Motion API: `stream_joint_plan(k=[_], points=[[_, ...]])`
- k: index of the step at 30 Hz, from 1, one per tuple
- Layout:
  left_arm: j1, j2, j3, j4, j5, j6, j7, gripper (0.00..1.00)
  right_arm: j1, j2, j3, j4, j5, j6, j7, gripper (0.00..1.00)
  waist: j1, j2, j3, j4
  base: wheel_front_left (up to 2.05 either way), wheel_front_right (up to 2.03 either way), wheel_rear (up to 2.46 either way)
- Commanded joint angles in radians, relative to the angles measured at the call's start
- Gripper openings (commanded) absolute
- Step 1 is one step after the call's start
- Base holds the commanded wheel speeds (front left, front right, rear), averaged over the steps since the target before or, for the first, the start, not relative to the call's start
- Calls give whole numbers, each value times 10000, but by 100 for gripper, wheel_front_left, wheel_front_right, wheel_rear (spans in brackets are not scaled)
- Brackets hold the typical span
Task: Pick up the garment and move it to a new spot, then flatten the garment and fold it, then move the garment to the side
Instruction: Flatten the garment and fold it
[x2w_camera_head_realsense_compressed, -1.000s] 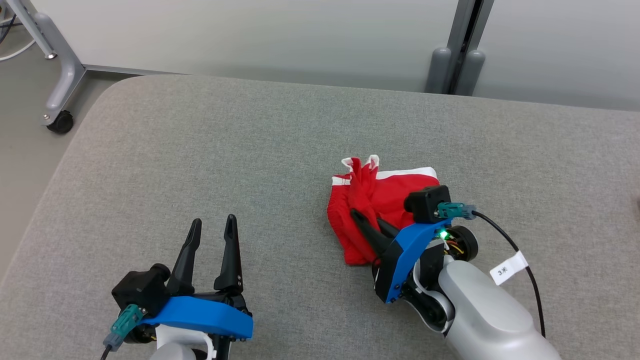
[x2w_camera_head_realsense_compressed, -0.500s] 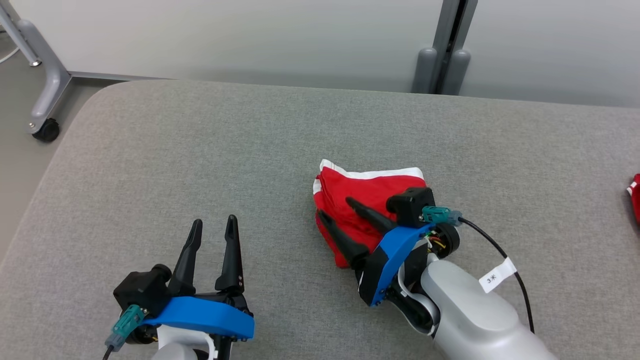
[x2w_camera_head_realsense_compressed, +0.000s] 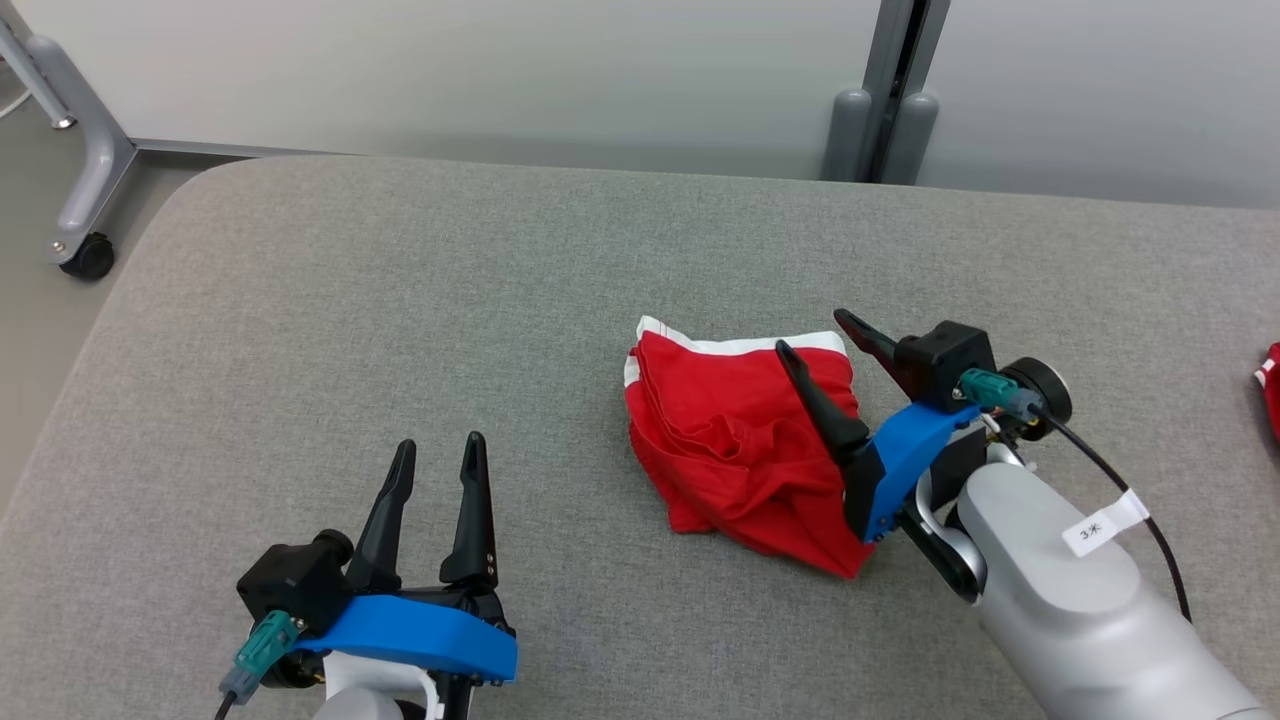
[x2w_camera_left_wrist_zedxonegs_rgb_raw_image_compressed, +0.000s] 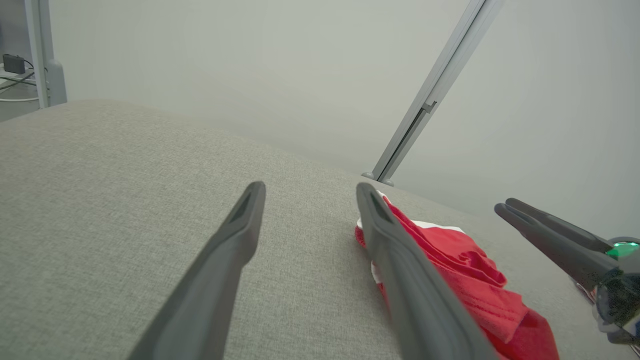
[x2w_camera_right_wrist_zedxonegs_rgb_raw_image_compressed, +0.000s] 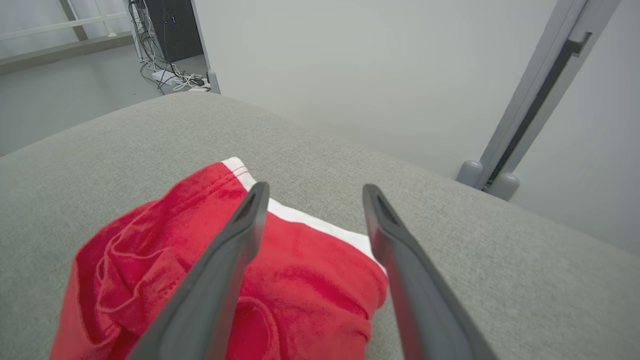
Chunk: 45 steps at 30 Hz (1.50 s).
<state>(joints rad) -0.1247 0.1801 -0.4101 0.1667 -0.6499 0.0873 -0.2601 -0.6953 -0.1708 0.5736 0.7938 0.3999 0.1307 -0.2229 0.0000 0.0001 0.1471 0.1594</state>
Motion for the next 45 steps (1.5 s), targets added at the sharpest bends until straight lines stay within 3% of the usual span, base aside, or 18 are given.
stream_joint_plan(k=[1,3,9,21,26,35,45], points=[[-48,-14,-13,44,48,-23,-45,100,-78,-139,139,198,-355,1,-29,22,0,-1,32,40,0,0,0],[-72,-20,-5,59,49,-34,-47,100,-71,-227,430,357,-703,1,77,0,0,-1,59,70,0,0,0],[-182,-48,7,112,75,-56,-51,100,-75,-381,1780,707,-1027,1,272,0,0,-1,121,149,0,0,0],[-100,-38,112,127,70,-69,-50,100,338,-571,4924,-774,1044,1,899,0,0,-1,52,127,0,0,0],[-122,-41,168,80,102,-59,-53,100,209,-422,5608,-947,1721,1,1060,0,0,-1,122,113,0,0,0],[-171,-53,275,115,102,-74,-57,100,-208,-27,5966,-624,2203,1,367,0,0,-1,131,168,0,0,0],[124,-17,399,62,138,-18,-60,100,-336,-738,4417,-805,1812,1,-306,0,0,-1,-113,-37,0,0,0]])
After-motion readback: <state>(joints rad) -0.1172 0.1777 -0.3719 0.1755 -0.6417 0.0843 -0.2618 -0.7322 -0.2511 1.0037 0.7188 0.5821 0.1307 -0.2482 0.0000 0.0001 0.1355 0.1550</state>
